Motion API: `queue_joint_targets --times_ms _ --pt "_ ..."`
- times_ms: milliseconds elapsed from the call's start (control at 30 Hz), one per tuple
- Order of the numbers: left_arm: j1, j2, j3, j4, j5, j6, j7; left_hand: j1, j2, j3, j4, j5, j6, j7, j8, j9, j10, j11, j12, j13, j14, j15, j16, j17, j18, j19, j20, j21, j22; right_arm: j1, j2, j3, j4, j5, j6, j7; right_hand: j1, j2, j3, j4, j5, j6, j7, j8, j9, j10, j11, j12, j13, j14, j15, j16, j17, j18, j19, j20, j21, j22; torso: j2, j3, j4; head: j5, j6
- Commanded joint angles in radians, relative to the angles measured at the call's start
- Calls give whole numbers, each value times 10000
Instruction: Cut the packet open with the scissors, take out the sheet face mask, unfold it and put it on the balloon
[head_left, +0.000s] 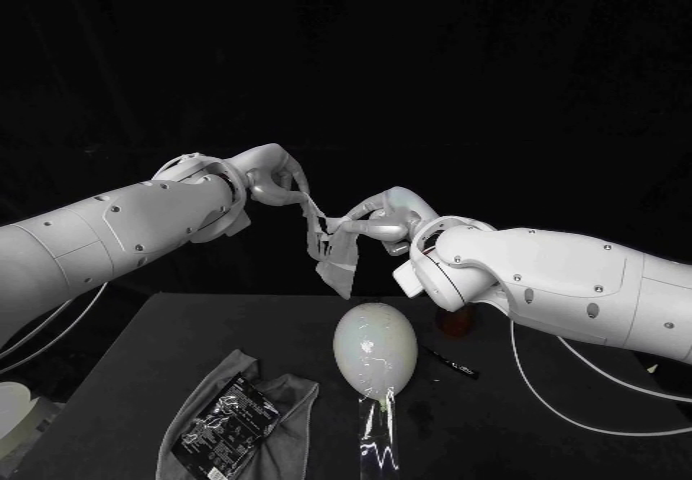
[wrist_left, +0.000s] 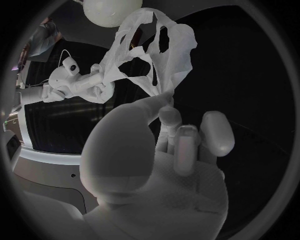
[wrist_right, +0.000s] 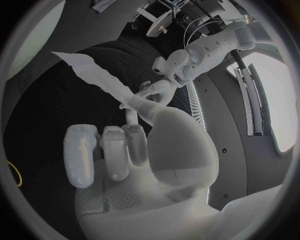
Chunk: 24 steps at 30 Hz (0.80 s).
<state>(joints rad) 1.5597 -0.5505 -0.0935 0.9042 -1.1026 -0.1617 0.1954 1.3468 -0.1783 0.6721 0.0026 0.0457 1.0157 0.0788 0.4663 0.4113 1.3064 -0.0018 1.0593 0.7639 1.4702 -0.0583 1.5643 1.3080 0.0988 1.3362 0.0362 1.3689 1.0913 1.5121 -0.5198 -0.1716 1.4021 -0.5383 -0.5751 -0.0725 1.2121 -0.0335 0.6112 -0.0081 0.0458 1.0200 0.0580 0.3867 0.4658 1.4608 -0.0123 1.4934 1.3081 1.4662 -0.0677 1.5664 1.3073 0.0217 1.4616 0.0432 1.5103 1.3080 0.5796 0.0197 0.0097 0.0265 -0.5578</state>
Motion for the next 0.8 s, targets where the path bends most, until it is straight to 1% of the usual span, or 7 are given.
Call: queue_joint_targets --times_ms 33,267,367,533,600,667,800 --pt "8 -22 8 88 31 -10 111 47 83 68 -5 31 52 27 37 552 41 -9 -62 0 1002 -46 60 2613 -57 16 9 55 17 -17 8 5 -1 664 -428 218 108 28 14 37 28 48 43 392 1026 817 -2 64 2154 1046 -30 44 2635 -60 726 -29 -28 2418 4 -7 15 5 -14" --pt "-27 -107 -6 171 -7 76 104 45 80 71 -6 31 52 27 37 553 46 -9 -51 17 1004 -46 62 2619 -58 18 9 57 22 -100 82 -4 296 1066 -366 198 113 38 20 43 28 44 44 390 1027 818 -1 66 2155 1046 -28 44 2635 -62 729 -28 -23 2420 17 7 -20 66 -11" --pt "-98 -158 -9 251 -45 114 96 45 80 71 -6 31 52 27 37 553 46 -9 -51 17 1004 -46 62 2619 -58 18 9 57 22 -185 110 -9 490 1156 -367 198 113 43 22 48 28 42 46 389 1027 815 1 59 2151 1046 -27 44 2635 -56 716 -28 -46 2412 19 13 6 66 -25" --pt "-218 -226 -10 415 -71 127 107 45 80 71 -6 31 52 27 37 553 46 -9 -51 17 1004 -46 62 2619 -58 18 9 57 22 -314 109 -20 782 1326 -417 223 113 47 23 54 28 38 48 388 1027 810 2 46 2143 1046 -26 44 2635 -53 708 -27 -59 2408 11 -2 -12 40 -96" --pt "-271 -257 -11 520 -78 134 92 45 80 71 -6 31 52 27 37 553 46 -9 -51 17 1004 -46 62 2619 -58 18 9 57 22 -401 106 -30 899 1374 -439 249 108 49 20 65 28 34 52 386 1027 811 5 49 2145 1046 -24 44 2635 -48 698 -26 -77 2402 6 -12 -24 46 -130" --pt "-315 -286 -11 607 -102 132 70 45 80 71 -6 31 52 27 37 553 46 -9 -51 17 1004 -46 62 2619 -58 18 9 57 22 -492 123 -38 967 1401 -439 267 107 50 20 67 28 34 53 386 1027 812 6 50 2146 1046 -24 44 2635 -51 703 -26 -69 2405 5 -10 -17 86 -187" --pt "-427 -358 -10 767 -162 135 44 41 78 81 -8 31 50 29 38 554 41 -7 -61 4 995 -45 53 2590 -57 15 9 56 18 -780 206 -69 1095 1529 -456 306 105 53 19 74 28 32 54 386 1027 808 7 42 2141 1046 -23 44 2635 -49 699 -25 -75 2402 1 -5 3 41 -216"
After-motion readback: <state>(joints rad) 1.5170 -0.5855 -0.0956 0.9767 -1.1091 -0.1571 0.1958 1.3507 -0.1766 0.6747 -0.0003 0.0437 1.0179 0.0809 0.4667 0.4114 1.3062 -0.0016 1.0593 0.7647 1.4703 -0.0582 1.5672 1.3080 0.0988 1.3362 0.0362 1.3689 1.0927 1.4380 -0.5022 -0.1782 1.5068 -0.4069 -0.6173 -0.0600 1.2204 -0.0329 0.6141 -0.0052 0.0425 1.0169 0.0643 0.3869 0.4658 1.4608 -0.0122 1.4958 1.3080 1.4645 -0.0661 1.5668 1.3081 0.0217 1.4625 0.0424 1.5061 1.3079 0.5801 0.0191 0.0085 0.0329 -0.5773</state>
